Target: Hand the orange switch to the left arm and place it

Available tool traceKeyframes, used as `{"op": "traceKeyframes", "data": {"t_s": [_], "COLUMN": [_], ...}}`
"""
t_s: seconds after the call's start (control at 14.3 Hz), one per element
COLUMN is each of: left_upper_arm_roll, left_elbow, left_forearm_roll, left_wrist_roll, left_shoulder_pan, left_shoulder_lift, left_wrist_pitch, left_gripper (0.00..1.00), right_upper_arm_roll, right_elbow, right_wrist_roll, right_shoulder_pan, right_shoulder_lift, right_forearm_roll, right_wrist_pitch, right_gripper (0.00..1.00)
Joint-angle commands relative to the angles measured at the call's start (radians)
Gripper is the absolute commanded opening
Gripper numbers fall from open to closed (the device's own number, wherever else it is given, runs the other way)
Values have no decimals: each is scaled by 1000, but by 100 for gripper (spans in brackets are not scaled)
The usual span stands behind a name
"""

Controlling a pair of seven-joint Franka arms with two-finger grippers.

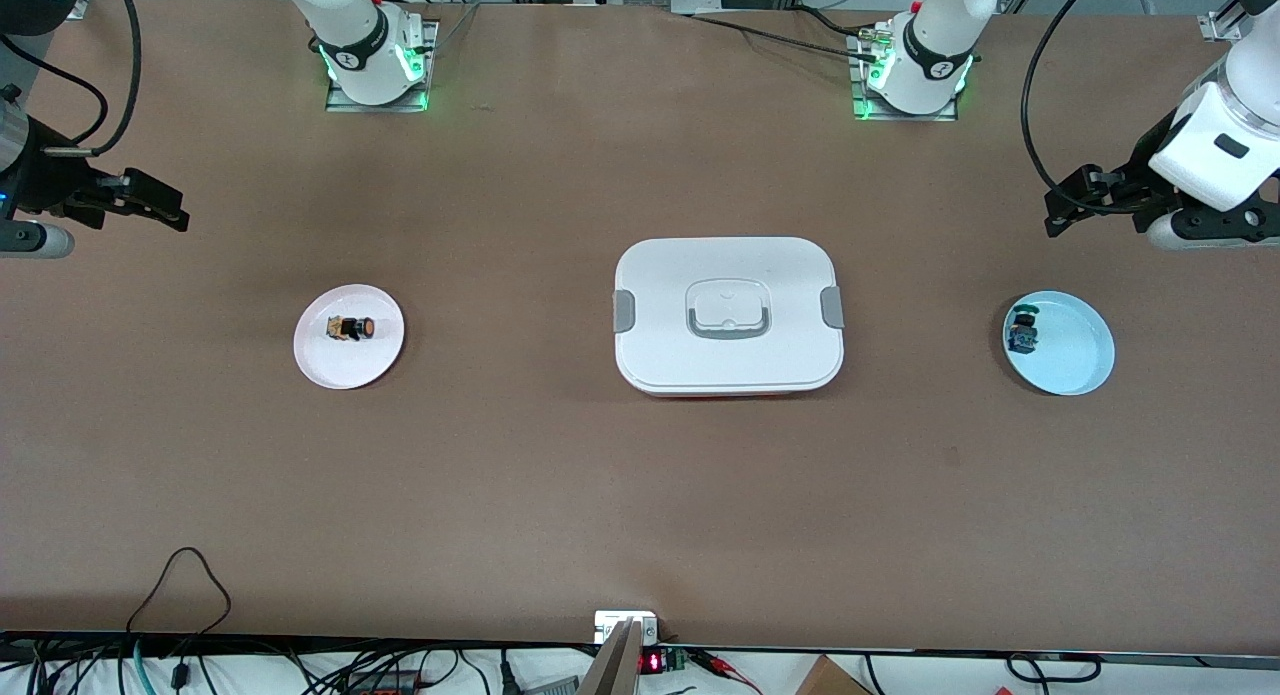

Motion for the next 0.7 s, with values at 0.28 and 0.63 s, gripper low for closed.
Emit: {"op": "traceKeyframes", "data": {"t_s": [0.28,0.63], "left_upper_arm_roll": [-1,-1], "left_elbow": [23,23], "left_forearm_roll": [20,20], "left_wrist_roll": [-4,-4], "left_shoulder_pan": [1,1], "left_shoulder_lift": [9,9], "left_wrist_pitch": [-13,-13], "left_gripper": [100,100], "right_upper_arm_roll": [1,1], "right_elbow": [-16,-18], "right_wrist_roll": [-5,-8], "right_shoulder_pan": [1,4], "right_shoulder_lift": [-22,1], "right_forearm_roll": [5,3], "right_wrist_pitch": [-7,-7], "right_gripper": [100,100]}}
